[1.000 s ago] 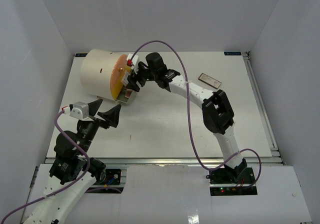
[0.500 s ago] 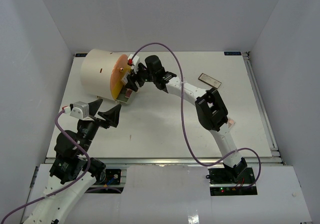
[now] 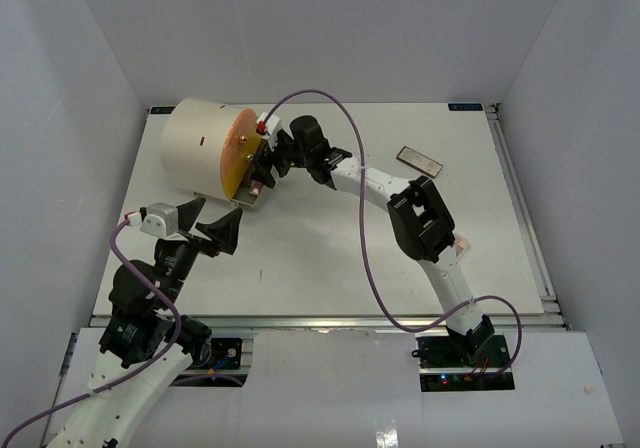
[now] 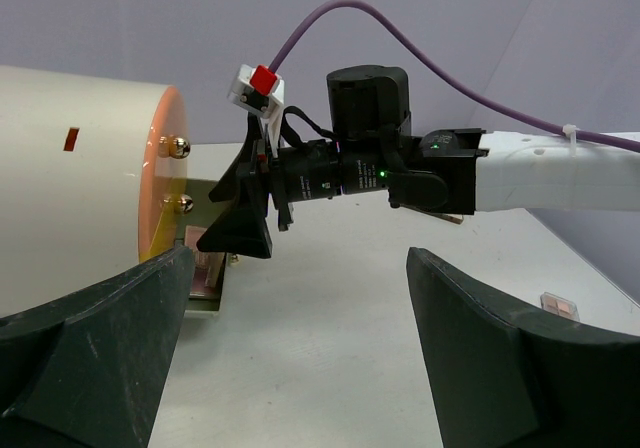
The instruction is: Organize the makeup
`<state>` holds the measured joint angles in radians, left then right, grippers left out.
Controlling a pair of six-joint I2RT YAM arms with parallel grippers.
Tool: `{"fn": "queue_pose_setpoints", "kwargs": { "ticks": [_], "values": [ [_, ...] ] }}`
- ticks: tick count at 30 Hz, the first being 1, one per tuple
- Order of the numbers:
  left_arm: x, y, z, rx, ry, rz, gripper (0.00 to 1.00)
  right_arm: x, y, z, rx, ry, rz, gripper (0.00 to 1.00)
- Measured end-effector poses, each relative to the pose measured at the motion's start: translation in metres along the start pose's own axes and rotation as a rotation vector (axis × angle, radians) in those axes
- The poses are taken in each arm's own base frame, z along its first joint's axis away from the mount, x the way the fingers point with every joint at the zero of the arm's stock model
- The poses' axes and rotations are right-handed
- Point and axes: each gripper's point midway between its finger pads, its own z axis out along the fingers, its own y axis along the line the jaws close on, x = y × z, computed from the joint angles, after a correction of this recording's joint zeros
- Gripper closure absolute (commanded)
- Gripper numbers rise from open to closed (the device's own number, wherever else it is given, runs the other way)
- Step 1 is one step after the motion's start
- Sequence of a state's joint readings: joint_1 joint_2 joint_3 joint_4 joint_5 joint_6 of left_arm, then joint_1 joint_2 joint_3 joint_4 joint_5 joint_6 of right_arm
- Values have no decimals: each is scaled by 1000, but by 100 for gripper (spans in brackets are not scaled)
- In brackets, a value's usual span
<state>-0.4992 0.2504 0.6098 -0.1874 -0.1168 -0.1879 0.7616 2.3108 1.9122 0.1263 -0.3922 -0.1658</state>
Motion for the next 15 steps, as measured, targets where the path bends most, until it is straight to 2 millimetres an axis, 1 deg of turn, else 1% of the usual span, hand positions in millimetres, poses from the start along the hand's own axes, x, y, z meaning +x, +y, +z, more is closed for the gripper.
{"fn": "queue_pose_setpoints", "kwargs": {
  "ticks": [6,10,11,13,15],
  "values": [
    [1,0,1,-1,4,1,2,17,3,0,-3,28,11,10],
    [2,0,1,-1,8,1,2,27,7,-6,-13,59,10,10],
    [2,0,2,-1,10,2,2,26,8,-10,-17,65,5,10],
    [5,0,3,1,19,4,2,20,14,-25,-38,78,-4,10],
    [8,-1,5,4,32,7,2,2,19,-45,-63,59,-17,10]
  ]
}}
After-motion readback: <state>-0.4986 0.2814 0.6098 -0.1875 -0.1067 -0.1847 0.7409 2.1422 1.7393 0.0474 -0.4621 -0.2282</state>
